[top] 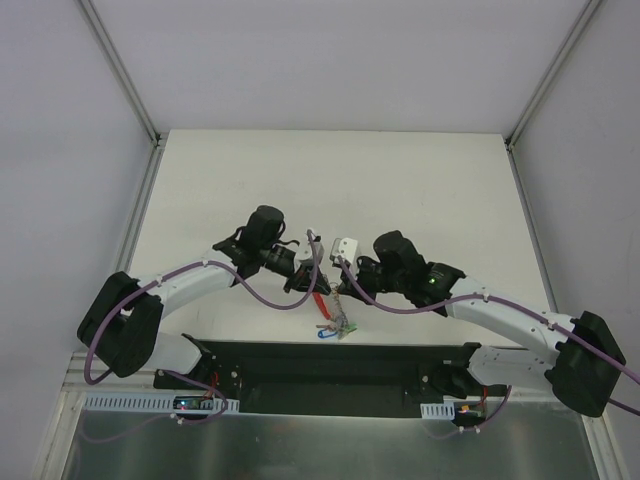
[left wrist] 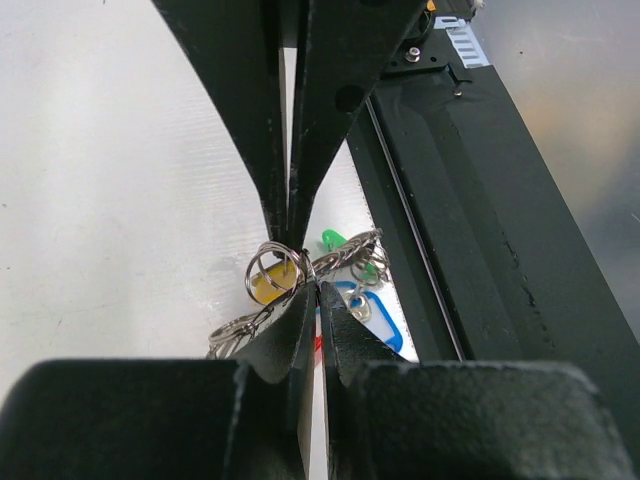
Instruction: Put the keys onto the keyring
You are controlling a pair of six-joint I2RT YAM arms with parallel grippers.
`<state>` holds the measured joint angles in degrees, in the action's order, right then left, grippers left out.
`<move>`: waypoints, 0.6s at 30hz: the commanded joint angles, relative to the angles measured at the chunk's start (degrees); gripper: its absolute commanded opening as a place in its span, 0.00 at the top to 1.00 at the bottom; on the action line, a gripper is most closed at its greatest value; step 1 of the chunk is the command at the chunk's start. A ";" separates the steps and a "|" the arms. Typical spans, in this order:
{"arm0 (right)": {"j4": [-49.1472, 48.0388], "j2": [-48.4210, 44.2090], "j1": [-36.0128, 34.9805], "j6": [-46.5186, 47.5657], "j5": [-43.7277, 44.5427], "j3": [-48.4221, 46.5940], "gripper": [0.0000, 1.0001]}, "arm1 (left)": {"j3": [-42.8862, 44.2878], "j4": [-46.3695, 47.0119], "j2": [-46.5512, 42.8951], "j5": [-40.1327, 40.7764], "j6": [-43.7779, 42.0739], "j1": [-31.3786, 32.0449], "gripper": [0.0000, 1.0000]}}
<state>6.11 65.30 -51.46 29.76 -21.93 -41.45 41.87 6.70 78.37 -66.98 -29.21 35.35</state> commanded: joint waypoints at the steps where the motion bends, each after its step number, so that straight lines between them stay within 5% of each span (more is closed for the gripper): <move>1: -5.83 -2.36 -0.04 -2.33 0.84 -0.12 0.99 | 1.20 1.30 0.29 -1.93 -1.20 1.64 1.00; 18: -6.90 -0.52 4.62 -11.74 10.60 -0.56 0.99 | -1.43 0.86 -4.71 6.68 -1.46 3.67 1.00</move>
<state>1.69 64.75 -48.73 21.06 -14.20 -40.66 41.67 6.76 77.25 -62.00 -29.58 38.57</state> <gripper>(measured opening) 0.015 0.006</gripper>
